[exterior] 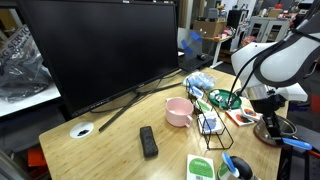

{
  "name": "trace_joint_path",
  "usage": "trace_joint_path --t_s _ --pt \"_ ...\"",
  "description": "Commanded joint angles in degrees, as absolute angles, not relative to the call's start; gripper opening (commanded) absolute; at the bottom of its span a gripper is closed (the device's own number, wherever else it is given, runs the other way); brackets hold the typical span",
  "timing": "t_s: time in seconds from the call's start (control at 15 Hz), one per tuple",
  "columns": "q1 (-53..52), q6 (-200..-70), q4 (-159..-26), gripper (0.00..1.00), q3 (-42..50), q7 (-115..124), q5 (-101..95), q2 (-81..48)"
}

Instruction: Put the blue spoon inside the silver pot

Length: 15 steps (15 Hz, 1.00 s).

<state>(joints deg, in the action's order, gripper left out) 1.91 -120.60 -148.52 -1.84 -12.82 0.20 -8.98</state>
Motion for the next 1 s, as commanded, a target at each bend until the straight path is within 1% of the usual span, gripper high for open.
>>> trace_joint_path --t_s 0.0,0.47,0.93 --pt "0.6 -114.8 -148.2 0.12 -2.2 -14.6 -1.5 -6.5" --pt "0.5 -110.6 -149.6 0.12 -0.8 -12.7 -1.2 0.0" --pt "3.9 -105.8 -149.5 0.12 4.6 -11.9 -1.0 3.5"
